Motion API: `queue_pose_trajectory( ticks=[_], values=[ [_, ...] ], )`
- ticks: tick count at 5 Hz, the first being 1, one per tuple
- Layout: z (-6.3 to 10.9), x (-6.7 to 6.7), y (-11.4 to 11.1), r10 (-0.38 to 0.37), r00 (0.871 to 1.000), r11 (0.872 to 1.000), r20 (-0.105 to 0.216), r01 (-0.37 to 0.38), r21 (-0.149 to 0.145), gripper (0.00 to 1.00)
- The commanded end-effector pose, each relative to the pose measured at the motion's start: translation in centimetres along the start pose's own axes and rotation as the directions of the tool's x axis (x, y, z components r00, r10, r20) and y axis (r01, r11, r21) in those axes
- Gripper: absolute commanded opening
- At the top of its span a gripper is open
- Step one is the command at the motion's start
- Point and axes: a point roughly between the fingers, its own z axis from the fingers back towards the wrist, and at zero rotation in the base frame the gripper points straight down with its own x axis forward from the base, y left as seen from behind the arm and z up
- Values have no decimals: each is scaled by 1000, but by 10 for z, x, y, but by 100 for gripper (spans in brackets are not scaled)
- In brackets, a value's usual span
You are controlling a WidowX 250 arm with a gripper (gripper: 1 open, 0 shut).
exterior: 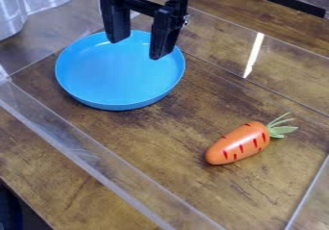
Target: Put the carrot in the blue tray
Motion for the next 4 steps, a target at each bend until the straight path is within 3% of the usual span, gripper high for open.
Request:
queue_pose_trajectory(
  ticks=[1,2,4],
  values=[
    [-7,1,-4,-18,1000,1000,-12,18,-3,100],
    [-18,3,-19,-85,996,996,-14,84,-11,100],
    [-47,6,-63,-243,969,970,37,244,-2,100]
  ],
)
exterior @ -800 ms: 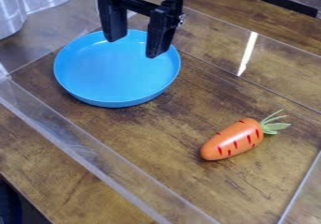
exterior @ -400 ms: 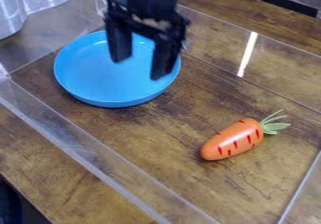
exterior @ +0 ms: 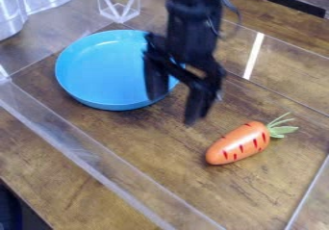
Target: Put the carrot in the blue tray
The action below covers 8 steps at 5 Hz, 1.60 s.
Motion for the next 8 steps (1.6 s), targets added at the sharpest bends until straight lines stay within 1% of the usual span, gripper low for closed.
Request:
queue_pose_trajectory(
  ticks=[1,2,3,4,6,8],
  values=[
    [-2,14,-16,-35,997,999,71,33,26,100],
    [-16,21,-26,-36,995,999,91,33,32,100],
    [-24,25,-32,-38,994,999,107,35,26,100],
    [-27,30,-34,-41,992,999,122,38,26,100],
    [-31,43,-35,-50,989,999,141,47,25,100],
    [-33,53,-35,-51,987,999,152,48,21,100]
  ],
)
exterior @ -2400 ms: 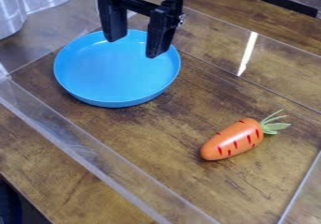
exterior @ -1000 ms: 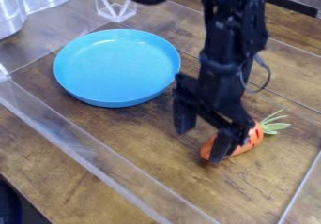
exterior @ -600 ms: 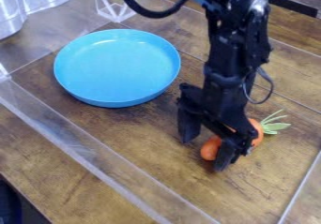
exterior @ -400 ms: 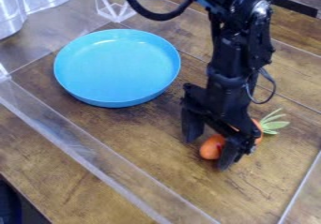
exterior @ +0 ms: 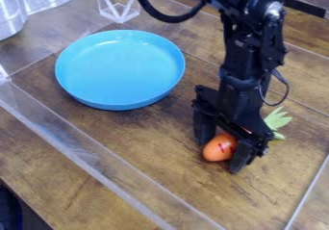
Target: Put the carrot in the blue tray
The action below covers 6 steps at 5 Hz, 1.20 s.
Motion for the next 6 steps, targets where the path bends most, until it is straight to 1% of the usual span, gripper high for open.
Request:
queue_pose_trajectory(
  ticks=[1,2,3,4,5,6],
  values=[
    [14,17,-3,-10,998,1000,68,11,-4,0],
    [12,19,-5,-3,997,1000,79,5,-29,100],
    [14,20,-5,2,996,999,89,2,-42,0],
    [13,21,-6,10,995,998,97,-4,-64,100],
    [15,21,-5,15,995,997,102,-8,-70,0],
    [13,23,-4,27,994,996,103,-18,-82,100]
  ],
)
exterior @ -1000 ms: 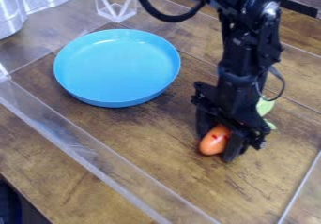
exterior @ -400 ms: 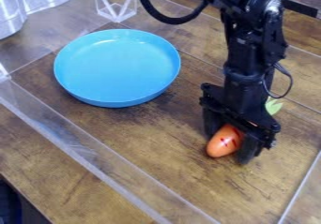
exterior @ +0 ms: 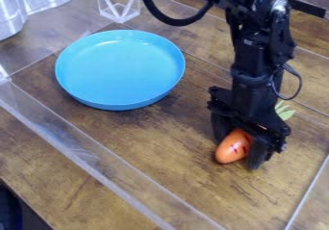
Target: Put the carrot in the blue tray
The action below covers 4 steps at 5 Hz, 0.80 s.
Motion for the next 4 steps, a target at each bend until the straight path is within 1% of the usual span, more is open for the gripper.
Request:
queue_pose_trajectory(
  ticks=[1,2,3,4],
  values=[
    [14,8,7,25,999,1000,47,-25,-1,100],
    [18,7,8,33,998,999,52,-33,0,100],
    [19,7,9,30,998,999,48,-30,9,0],
    [36,7,10,35,998,999,52,-36,30,0]
  ],
)
